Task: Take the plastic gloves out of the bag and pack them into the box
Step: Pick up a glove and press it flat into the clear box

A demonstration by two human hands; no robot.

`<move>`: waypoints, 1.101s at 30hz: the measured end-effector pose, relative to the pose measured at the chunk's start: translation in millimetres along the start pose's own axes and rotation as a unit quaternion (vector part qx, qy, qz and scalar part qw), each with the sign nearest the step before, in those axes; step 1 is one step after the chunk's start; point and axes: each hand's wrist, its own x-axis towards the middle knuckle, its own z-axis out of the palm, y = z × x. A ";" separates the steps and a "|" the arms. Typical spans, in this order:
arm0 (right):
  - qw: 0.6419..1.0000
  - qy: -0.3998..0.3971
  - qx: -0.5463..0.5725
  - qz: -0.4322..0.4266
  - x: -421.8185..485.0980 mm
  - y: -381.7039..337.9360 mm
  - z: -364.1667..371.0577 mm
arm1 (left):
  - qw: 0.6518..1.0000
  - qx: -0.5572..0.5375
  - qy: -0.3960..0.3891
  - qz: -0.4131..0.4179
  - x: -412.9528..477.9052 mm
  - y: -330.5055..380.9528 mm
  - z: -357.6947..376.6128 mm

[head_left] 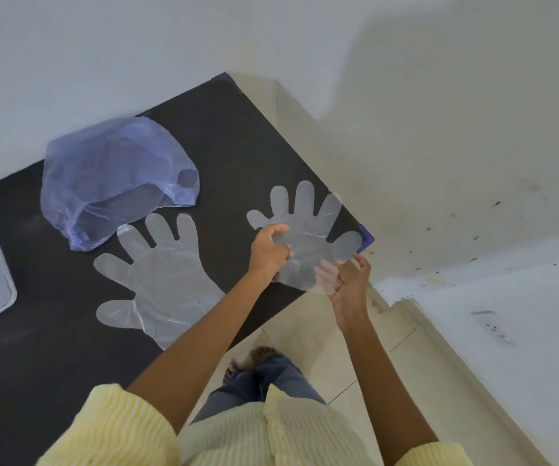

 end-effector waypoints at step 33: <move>0.883 -0.205 -0.369 -0.207 -80.5 47.2 255.6 | 0.980 -0.006 0.173 0.101 -49.4 -42.4 -272.5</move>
